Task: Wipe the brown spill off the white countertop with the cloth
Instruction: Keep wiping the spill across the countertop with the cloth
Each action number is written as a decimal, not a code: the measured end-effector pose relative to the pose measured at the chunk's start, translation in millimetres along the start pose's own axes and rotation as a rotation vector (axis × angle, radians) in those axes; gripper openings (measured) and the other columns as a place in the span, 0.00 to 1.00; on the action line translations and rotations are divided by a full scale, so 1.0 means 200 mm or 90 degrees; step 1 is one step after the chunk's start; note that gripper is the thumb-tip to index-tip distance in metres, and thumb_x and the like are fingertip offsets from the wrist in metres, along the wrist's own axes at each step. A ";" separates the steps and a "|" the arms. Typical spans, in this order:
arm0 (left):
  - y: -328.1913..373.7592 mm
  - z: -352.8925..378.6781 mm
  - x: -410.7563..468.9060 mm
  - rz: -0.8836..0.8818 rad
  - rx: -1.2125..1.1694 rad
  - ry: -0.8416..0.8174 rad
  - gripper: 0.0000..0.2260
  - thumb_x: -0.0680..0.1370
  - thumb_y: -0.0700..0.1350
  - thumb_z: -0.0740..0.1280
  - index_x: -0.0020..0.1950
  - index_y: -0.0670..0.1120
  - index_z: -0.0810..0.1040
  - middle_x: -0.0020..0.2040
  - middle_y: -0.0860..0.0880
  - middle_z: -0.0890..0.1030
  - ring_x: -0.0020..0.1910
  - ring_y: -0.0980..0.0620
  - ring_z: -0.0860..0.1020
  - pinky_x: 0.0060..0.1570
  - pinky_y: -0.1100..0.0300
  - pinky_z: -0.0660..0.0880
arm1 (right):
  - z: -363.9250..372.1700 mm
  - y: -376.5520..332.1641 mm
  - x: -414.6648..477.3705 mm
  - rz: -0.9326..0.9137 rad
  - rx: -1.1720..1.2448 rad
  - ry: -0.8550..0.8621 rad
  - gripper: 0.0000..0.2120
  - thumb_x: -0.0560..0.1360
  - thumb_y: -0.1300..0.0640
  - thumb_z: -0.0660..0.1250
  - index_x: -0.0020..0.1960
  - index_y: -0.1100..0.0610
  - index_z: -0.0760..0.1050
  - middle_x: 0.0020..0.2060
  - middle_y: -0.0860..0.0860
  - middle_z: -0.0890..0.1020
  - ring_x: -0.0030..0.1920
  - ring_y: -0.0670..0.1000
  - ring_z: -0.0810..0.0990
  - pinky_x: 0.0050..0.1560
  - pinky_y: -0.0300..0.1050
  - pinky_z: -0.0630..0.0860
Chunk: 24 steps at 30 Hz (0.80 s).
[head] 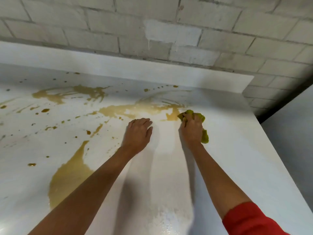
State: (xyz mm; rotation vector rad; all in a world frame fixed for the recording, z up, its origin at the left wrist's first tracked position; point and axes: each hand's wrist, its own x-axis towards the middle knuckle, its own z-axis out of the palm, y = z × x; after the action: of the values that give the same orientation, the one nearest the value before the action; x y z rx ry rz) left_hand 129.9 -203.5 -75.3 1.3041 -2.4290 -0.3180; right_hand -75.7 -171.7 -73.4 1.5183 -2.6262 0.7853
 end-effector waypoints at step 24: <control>0.05 0.02 -0.01 -0.085 0.048 -0.005 0.17 0.80 0.50 0.56 0.68 0.51 0.70 0.68 0.54 0.73 0.63 0.51 0.73 0.61 0.57 0.65 | 0.11 -0.17 0.03 -0.336 0.129 -0.147 0.17 0.77 0.59 0.60 0.64 0.55 0.74 0.62 0.56 0.75 0.60 0.56 0.74 0.56 0.50 0.74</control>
State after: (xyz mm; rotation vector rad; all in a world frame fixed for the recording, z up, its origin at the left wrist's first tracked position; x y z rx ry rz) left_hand 121.0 -195.2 -76.0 1.5053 -2.3866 -0.2691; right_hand -45.9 -198.6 -76.6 2.3378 -2.1420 0.8788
